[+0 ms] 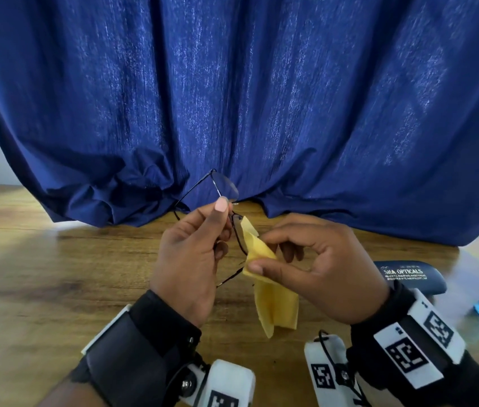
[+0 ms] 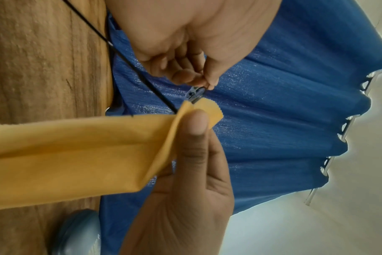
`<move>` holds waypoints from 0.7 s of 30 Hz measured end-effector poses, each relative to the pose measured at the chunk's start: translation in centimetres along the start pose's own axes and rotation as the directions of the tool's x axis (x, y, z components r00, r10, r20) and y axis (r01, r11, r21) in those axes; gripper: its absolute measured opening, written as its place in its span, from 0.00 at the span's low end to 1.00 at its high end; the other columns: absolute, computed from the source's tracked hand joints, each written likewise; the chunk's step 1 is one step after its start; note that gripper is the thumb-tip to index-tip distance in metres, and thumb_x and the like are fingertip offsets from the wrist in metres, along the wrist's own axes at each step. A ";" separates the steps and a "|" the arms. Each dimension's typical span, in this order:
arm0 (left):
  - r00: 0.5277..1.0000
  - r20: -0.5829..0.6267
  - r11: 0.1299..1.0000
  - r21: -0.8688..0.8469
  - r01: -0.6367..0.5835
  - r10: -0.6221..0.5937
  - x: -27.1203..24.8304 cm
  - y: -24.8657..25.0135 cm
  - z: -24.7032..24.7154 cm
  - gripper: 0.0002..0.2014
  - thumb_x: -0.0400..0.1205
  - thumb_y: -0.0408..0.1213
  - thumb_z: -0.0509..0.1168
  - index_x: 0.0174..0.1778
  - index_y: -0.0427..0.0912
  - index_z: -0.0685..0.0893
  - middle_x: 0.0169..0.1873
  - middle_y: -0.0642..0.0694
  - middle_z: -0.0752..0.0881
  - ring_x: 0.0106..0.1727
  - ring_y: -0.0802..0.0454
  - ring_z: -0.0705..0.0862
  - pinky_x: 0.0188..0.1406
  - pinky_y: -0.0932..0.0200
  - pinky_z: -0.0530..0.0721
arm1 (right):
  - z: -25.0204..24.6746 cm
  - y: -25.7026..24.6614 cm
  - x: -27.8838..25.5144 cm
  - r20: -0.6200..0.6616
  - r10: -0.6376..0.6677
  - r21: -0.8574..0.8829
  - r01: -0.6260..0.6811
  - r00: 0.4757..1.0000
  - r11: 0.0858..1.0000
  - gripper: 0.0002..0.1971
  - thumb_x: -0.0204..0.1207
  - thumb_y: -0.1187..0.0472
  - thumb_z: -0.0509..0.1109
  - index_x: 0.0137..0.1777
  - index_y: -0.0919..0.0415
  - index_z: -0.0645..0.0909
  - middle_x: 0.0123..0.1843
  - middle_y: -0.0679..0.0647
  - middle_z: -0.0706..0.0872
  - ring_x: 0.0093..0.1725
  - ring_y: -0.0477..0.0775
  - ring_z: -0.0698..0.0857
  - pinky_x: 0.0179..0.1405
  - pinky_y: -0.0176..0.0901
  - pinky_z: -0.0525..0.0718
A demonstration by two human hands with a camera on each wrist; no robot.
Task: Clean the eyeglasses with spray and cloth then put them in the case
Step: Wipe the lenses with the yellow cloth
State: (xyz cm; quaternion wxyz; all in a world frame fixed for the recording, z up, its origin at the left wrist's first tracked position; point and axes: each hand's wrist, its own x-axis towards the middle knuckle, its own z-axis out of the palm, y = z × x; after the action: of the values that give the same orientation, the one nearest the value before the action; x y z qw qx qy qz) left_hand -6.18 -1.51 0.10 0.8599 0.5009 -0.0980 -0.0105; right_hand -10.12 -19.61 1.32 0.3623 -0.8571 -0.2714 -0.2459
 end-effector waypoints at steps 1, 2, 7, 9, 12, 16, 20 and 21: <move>1.000 0.001 1.000 0.006 0.015 -0.015 0.0 0.0 -0.1 0.08 0.79 0.45 0.69 0.44 0.44 0.88 0.39 0.46 0.84 0.37 0.56 0.76 0.36 0.59 0.71 | 0.0 -0.1 0.0 -0.005 -0.005 -0.031 0.005 1.000 1.000 0.11 0.71 0.48 0.83 0.49 0.53 0.92 0.37 0.39 0.83 0.37 0.50 0.81 0.36 0.36 0.79; 1.000 0.003 1.000 0.008 0.030 -0.030 0.0 -0.1 -0.1 0.08 0.79 0.46 0.69 0.43 0.45 0.88 0.40 0.45 0.83 0.37 0.56 0.75 0.37 0.59 0.70 | 0.0 -0.1 0.0 -0.016 -0.003 -0.055 0.002 1.000 0.998 0.12 0.70 0.48 0.84 0.49 0.53 0.91 0.37 0.37 0.80 0.37 0.49 0.80 0.36 0.34 0.78; 0.996 0.040 0.997 0.014 0.076 -0.076 -0.2 0.2 -0.1 0.09 0.84 0.45 0.67 0.42 0.46 0.87 0.38 0.50 0.83 0.36 0.57 0.73 0.37 0.57 0.65 | 0.0 0.1 0.1 -0.042 -0.036 -0.173 0.028 0.998 0.985 0.13 0.70 0.47 0.84 0.51 0.51 0.89 0.41 0.37 0.82 0.39 0.43 0.78 0.38 0.35 0.78; 0.996 0.047 0.997 -0.005 0.081 -0.080 -0.2 0.4 0.0 0.09 0.84 0.44 0.66 0.41 0.46 0.86 0.34 0.52 0.81 0.34 0.57 0.72 0.36 0.57 0.64 | 0.1 0.0 0.0 -0.041 -0.065 -0.232 0.053 0.997 0.971 0.14 0.73 0.46 0.81 0.53 0.51 0.89 0.44 0.38 0.83 0.42 0.37 0.77 0.41 0.33 0.78; 0.995 0.055 0.995 -0.060 0.084 -0.081 0.1 0.5 -0.1 0.12 0.90 0.40 0.61 0.41 0.47 0.85 0.35 0.52 0.78 0.33 0.58 0.71 0.35 0.57 0.62 | 0.2 0.1 0.0 -0.059 -0.108 -0.303 0.085 0.992 0.949 0.12 0.77 0.48 0.77 0.55 0.54 0.90 0.47 0.44 0.87 0.45 0.43 0.82 0.44 0.40 0.82; 0.993 0.070 0.990 -0.092 0.103 -0.096 0.3 0.2 -0.2 0.13 0.91 0.42 0.60 0.42 0.48 0.85 0.36 0.53 0.80 0.32 0.59 0.71 0.33 0.59 0.62 | 0.3 0.5 0.0 -0.086 -0.142 -0.334 0.106 0.986 0.937 0.08 0.79 0.52 0.76 0.50 0.56 0.91 0.45 0.47 0.89 0.44 0.51 0.84 0.42 0.51 0.83; 0.997 0.033 0.996 -0.056 0.073 -0.072 0.3 -0.4 0.0 0.13 0.91 0.41 0.60 0.42 0.48 0.85 0.33 0.54 0.79 0.32 0.60 0.72 0.33 0.58 0.63 | 0.3 0.5 0.0 -0.045 -0.091 -0.315 0.072 0.995 0.946 0.07 0.78 0.51 0.75 0.46 0.54 0.91 0.42 0.45 0.89 0.42 0.50 0.83 0.38 0.54 0.84; 0.998 0.025 0.997 -0.048 0.061 -0.060 0.3 -0.5 -0.1 0.13 0.91 0.41 0.60 0.43 0.48 0.85 0.33 0.54 0.79 0.33 0.60 0.72 0.33 0.59 0.63 | 0.1 0.5 0.0 -0.062 -0.070 -0.313 0.047 0.996 0.949 0.06 0.77 0.52 0.76 0.45 0.53 0.90 0.41 0.43 0.87 0.41 0.48 0.82 0.37 0.52 0.83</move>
State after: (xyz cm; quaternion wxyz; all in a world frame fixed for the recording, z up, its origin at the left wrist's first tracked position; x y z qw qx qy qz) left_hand -5.82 -1.75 -0.31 0.8698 0.4826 -0.0927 -0.0450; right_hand -9.81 -19.78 1.00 0.2249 -0.8856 -0.2412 -0.3271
